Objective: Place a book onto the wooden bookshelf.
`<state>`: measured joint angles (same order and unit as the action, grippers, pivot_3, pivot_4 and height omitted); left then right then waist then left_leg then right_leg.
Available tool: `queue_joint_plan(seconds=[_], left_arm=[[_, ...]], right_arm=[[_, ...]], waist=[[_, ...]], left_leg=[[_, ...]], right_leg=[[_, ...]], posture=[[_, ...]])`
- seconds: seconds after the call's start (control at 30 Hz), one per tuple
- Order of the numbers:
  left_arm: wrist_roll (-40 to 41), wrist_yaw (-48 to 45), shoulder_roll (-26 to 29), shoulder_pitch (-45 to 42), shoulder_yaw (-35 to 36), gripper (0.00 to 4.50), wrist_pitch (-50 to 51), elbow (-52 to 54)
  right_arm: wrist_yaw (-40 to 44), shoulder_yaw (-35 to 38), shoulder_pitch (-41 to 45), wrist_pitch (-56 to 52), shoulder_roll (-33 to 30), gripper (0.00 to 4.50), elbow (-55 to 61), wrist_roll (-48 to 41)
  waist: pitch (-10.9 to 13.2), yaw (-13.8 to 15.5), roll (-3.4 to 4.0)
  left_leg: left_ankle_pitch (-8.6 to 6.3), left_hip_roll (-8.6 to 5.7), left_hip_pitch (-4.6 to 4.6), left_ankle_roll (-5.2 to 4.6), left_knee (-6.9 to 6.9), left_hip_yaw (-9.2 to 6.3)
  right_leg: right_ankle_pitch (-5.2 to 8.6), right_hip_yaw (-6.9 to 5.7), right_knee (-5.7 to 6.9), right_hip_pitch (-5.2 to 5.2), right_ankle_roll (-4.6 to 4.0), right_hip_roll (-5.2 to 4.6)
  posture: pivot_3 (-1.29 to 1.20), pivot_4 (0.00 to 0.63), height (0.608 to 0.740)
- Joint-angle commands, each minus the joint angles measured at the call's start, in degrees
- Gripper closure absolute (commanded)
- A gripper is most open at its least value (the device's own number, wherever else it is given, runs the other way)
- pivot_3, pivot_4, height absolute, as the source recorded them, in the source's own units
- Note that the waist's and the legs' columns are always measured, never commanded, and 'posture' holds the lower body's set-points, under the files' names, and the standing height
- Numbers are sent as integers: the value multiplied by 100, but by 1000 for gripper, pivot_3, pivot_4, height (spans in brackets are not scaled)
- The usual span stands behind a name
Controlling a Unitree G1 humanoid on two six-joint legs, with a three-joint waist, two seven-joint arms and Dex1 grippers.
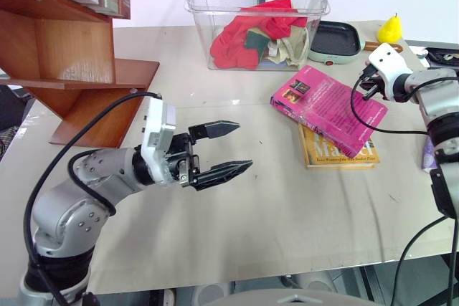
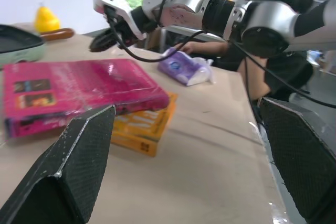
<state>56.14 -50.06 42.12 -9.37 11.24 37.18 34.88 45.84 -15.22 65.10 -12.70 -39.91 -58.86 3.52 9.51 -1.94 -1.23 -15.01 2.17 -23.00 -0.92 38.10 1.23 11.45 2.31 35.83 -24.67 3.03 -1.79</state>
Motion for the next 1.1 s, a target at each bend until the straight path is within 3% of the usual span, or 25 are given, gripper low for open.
queue_joint_plan(seconds=[0.03,0.23,0.5,0.63,0.73,0.97,1.07,1.1], left_arm=[[51,89,43,160,212,0,-92,251],[-92,105,6,469,243,0,-209,210],[-309,-85,55,552,139,0,-220,-57],[-738,399,79,474,-324,0,206,-326],[-553,792,-158,142,-697,0,754,-549],[53,1880,-1200,-1025,-891,0,2190,-1765],[294,2319,-1663,-1628,-777,0,2899,-2575],[297,2428,-1818,-1783,-743,0,2993,-2772]], right_arm=[[722,51,274,388,29,4472,-319,98],[1416,211,150,332,184,4472,133,-3],[1356,472,-409,46,190,4472,986,-70],[1291,1193,-1168,-96,-347,4472,2501,-535],[1649,2290,-2440,-984,-709,3826,4641,-1611],[1269,4813,-6025,-3377,-586,871,9499,-4177],[848,5548,-7172,-3474,-161,37,10913,-4965],[696,5708,-7447,-3424,-44,37,11211,-5137]], waist=[[1,-12,2],[3,-43,5],[3,-5,6],[4,11,7],[8,109,13],[6,275,13],[2,273,5],[1,259,5]], left_leg=[[0,0,0,0,0,2],[0,1,9,0,2,4],[0,0,9,0,10,5],[0,0,8,0,10,6],[0,-1,3,0,9,0],[-2,1,8,-3,19,-18],[-2,-4,19,-4,26,-25],[-2,0,35,-4,33,-34]], right_leg=[[0,2,0,0,0,-1],[-1,5,11,0,0,1],[-1,5,17,2,0,0],[-2,7,16,2,0,0],[-1,1,15,2,0,0],[0,-15,22,17,4,2],[1,-13,25,31,7,6],[12,-19,25,49,25,13]], posture=[[0,150,740],[0,150,740],[0,150,740],[0,150,740],[0,150,740],[0,150,740],[0,150,740],[0,150,740]])
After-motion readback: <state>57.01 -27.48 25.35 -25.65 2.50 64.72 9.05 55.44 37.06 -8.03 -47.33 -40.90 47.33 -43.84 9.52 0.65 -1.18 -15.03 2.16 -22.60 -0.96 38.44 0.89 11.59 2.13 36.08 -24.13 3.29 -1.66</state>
